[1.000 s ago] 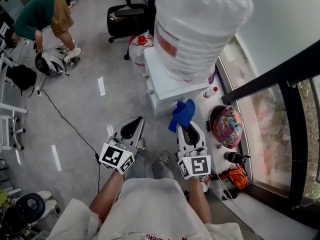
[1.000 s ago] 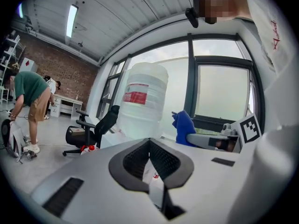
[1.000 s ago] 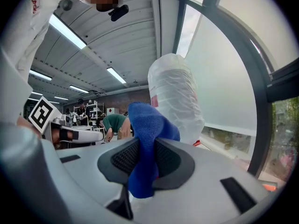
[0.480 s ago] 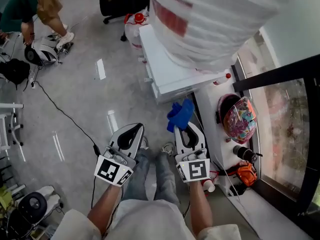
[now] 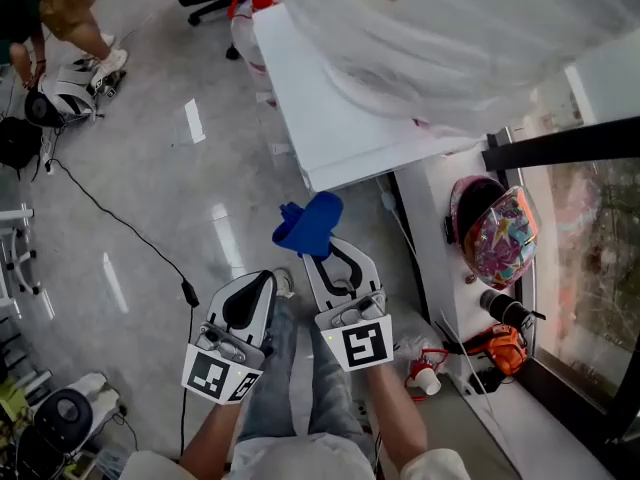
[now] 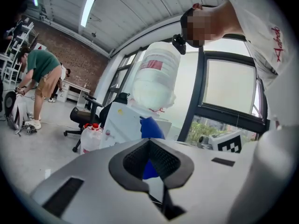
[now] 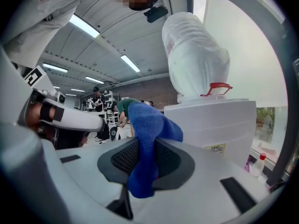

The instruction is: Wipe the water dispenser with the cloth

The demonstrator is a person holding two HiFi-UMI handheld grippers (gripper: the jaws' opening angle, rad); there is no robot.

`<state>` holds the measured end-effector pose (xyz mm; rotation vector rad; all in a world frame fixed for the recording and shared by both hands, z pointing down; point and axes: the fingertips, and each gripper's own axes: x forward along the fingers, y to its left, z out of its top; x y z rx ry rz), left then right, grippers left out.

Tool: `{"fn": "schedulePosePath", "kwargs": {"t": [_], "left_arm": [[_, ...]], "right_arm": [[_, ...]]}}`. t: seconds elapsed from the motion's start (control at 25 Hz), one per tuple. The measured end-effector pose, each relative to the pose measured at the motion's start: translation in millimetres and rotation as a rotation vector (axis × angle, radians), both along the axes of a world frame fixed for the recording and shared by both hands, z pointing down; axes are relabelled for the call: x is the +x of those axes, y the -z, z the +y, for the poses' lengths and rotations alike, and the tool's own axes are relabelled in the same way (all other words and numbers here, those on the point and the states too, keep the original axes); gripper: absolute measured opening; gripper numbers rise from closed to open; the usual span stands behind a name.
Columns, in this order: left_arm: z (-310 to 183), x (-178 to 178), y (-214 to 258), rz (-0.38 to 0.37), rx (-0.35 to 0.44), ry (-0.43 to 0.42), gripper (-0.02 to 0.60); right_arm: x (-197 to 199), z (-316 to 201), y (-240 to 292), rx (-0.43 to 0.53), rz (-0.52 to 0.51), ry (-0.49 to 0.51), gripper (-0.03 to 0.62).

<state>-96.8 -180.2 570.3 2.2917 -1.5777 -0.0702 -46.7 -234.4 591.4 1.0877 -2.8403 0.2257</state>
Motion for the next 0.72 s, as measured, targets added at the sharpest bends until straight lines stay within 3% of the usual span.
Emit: {"fn": "schedulePosePath", "kwargs": {"t": [0.32,0.56,0.72], "left_arm": [[-7,0,4,-0.013,-0.006,-0.005,0.011],[-15,7,0,-0.015,-0.009,-0.014,0.011],[-19,14,0,-0.021,-0.014,-0.025,0.011]], "right_arm": [[5,-31,6,0.005,0.003,-0.011,0.097],[48,-63,8,0.026,0.013,-0.091,0.097],[86,-91,4,0.089,0.073,-0.125,0.097]]}}
